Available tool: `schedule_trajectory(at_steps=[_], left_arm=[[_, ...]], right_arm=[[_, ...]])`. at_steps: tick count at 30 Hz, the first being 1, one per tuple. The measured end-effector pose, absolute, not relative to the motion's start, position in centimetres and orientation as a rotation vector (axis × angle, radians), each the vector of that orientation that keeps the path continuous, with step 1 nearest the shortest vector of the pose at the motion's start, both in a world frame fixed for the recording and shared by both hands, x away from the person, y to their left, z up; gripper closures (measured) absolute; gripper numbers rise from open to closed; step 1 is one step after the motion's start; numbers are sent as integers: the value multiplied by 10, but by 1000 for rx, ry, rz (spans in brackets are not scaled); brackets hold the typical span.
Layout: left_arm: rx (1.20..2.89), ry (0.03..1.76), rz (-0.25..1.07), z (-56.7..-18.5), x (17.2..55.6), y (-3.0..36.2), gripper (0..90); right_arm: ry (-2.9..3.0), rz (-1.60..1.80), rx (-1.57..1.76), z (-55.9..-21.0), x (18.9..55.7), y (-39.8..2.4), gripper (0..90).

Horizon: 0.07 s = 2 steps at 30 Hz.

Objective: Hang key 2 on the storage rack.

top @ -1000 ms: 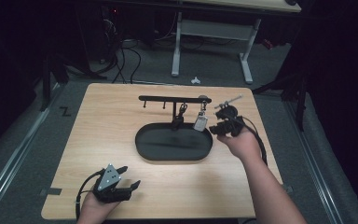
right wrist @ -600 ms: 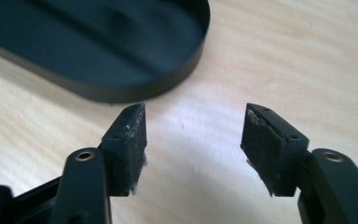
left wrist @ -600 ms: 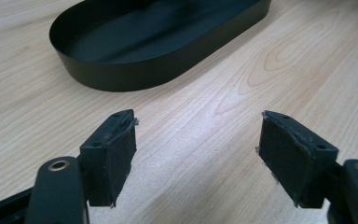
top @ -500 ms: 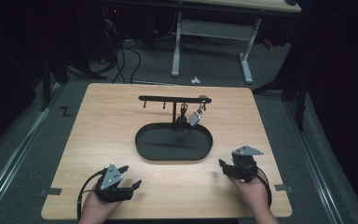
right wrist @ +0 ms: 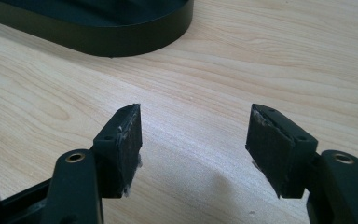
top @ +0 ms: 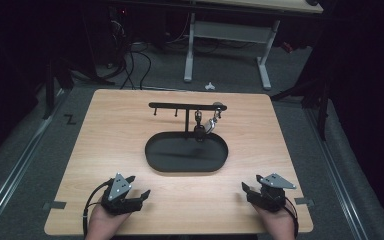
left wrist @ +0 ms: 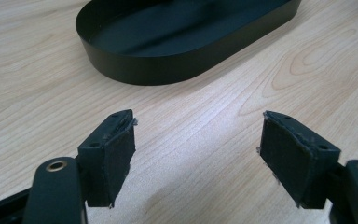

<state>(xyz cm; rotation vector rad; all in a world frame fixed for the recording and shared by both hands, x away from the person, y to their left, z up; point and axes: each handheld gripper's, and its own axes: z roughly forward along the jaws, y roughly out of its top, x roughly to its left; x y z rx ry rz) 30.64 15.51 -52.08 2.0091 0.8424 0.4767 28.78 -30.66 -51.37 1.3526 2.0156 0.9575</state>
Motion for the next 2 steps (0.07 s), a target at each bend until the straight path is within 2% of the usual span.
schedule_trajectory(at_steps=[2], left_arm=[[2010, 838, 483, -520, 306, 154, 266]], right_arm=[[2008, 956, 1352, -515, 287, -308, 363]])
